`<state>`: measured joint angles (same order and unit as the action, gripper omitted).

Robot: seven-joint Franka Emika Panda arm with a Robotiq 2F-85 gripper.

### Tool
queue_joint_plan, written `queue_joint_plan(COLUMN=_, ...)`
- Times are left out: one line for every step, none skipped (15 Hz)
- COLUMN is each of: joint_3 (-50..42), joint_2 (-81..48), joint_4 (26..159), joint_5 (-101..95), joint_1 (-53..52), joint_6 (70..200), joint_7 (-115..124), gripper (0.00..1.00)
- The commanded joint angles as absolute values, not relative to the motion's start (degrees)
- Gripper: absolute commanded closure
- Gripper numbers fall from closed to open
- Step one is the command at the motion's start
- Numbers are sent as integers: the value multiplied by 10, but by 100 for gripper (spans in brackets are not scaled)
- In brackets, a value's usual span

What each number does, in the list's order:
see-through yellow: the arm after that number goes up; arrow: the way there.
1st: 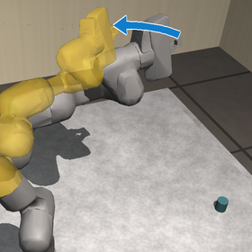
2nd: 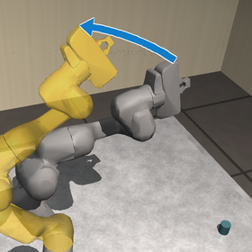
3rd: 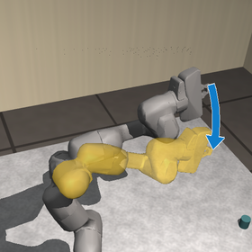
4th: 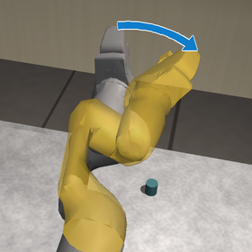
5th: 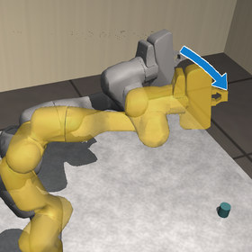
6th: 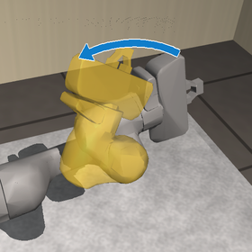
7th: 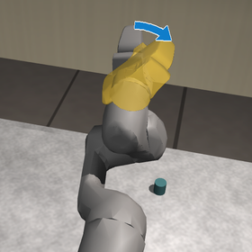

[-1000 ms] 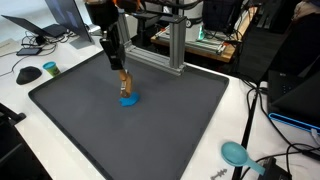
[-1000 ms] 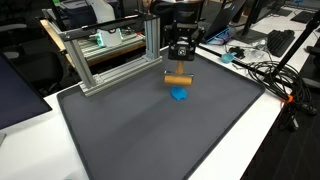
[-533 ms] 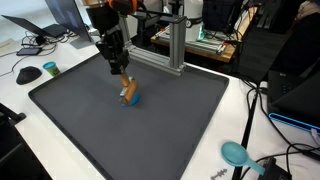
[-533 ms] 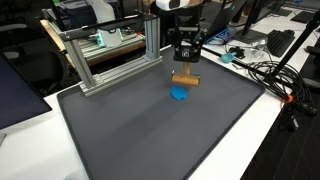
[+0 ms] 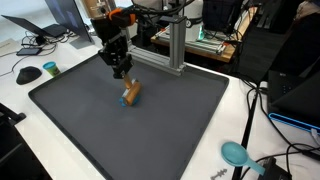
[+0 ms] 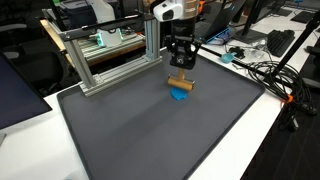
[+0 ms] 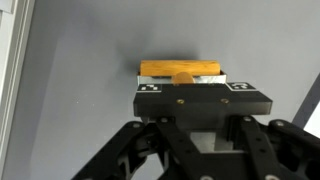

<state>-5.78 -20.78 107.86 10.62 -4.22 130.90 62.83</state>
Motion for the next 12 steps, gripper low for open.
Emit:
queue_joint_plan(joint_3=-54, joint_2=-213, joint_4=1072, joint_5=111, joint_1=-35, joint_6=1314, joint_7=657, gripper=78)
queue_joint_plan(joint_3=-54, joint_2=-215, joint_4=1071, joint_5=111, joint_1=-35, joint_6=1312, joint_7=661, gripper=78)
queue_joint_plan(joint_3=-54, joint_2=-217, joint_4=1069, joint_5=111, joint_1=-35, joint_6=1312, joint_7=666, gripper=78)
queue_joint_plan(joint_3=-54, joint_2=-220, joint_4=1066, joint_5=110, joint_1=-35, joint_6=1312, joint_7=673, gripper=78)
queue_joint_plan(joint_3=-55, joint_2=-224, joint_4=1064, joint_5=108, joint_1=-36, joint_6=1312, joint_7=680, gripper=78)
queue_joint_plan(joint_3=-57, joint_2=-227, joint_4=1062, joint_5=103, joint_1=-38, joint_6=1314, joint_7=689, gripper=78)
queue_joint_plan(joint_3=-59, joint_2=-232, joint_4=1058, joint_5=99, joint_1=-40, joint_6=1313, joint_7=700, gripper=78)
queue_joint_plan(joint_3=-58, joint_2=-236, joint_4=1055, joint_5=98, joint_1=-40, joint_6=1314, joint_7=703, gripper=78)
queue_joint_plan(joint_3=-58, joint_2=-241, joint_4=1050, joint_5=96, joint_1=-40, joint_6=1312, joint_7=707, gripper=78)
queue_joint_plan(joint_3=-59, joint_2=-245, joint_4=1046, joint_5=93, joint_1=-41, joint_6=1312, joint_7=711, gripper=78)
queue_joint_plan(joint_3=-58, joint_2=-250, joint_4=1041, joint_5=94, joint_1=-39, joint_6=1309, joint_7=712, gripper=78)
queue_joint_plan(joint_3=-58, joint_2=-254, joint_4=1036, joint_5=94, joint_1=-39, joint_6=1306, joint_7=714, gripper=78)
